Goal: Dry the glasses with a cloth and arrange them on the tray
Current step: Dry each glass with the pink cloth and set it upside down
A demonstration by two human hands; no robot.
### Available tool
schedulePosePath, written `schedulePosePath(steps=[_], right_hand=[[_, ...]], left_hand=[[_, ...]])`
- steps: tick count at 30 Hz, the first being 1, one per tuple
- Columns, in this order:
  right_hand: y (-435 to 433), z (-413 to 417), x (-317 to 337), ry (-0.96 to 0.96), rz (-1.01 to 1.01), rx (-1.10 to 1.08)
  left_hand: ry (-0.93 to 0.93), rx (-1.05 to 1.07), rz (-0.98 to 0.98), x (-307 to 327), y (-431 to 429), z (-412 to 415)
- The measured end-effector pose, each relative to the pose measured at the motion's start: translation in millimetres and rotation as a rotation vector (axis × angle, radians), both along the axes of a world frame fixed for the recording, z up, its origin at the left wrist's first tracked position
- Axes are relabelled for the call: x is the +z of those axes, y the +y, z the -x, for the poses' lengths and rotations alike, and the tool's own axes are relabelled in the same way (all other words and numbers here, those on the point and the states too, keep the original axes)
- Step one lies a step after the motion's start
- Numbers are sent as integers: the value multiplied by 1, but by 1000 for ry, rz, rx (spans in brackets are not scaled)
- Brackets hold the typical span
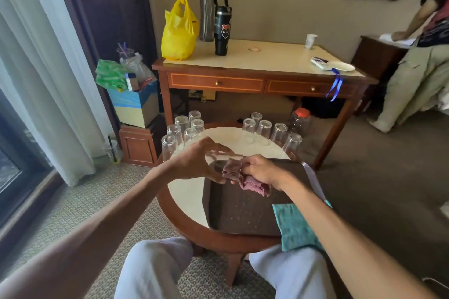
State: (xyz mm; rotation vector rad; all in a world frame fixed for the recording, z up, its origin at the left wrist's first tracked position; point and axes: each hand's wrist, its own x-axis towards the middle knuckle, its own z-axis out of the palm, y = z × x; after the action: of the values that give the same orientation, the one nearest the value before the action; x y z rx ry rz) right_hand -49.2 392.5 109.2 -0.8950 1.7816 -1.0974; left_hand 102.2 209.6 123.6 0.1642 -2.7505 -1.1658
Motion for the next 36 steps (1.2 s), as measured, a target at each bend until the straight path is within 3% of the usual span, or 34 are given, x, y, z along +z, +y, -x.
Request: schedulePosePath(steps=[5, 9, 12, 17, 19, 22, 25, 30, 33, 36], right_hand=[[8, 10, 2, 284, 35, -76], [8, 20, -20, 545, -128, -197], [8, 18, -26, 628, -151, -238], [13, 17, -18, 481, 28, -180], [14, 13, -7, 469, 12, -150], [17, 8, 4, 715, 100, -185], [18, -1, 14, 1026, 235, -200], [14, -11, 39, 1480, 435, -66], [4, 2, 31, 1267, 311, -173], [-11, 10, 8, 773, 107, -290]], left_hand=[[-95, -14, -463, 3, 8, -1], [-188, 13, -750, 10, 33, 8], [-213, 78, -771, 12, 48, 19], [-176, 170, -827, 14, 46, 23], [-178, 202, -831, 16, 48, 23], [-188, 237, -855, 22, 50, 24], [-195, 310, -1031, 27, 47, 23], [-361, 445, -1175, 34, 57, 18], [-261, 538, -1136, 44, 66, 21], [-134, 648, -1006, 56, 74, 25]])
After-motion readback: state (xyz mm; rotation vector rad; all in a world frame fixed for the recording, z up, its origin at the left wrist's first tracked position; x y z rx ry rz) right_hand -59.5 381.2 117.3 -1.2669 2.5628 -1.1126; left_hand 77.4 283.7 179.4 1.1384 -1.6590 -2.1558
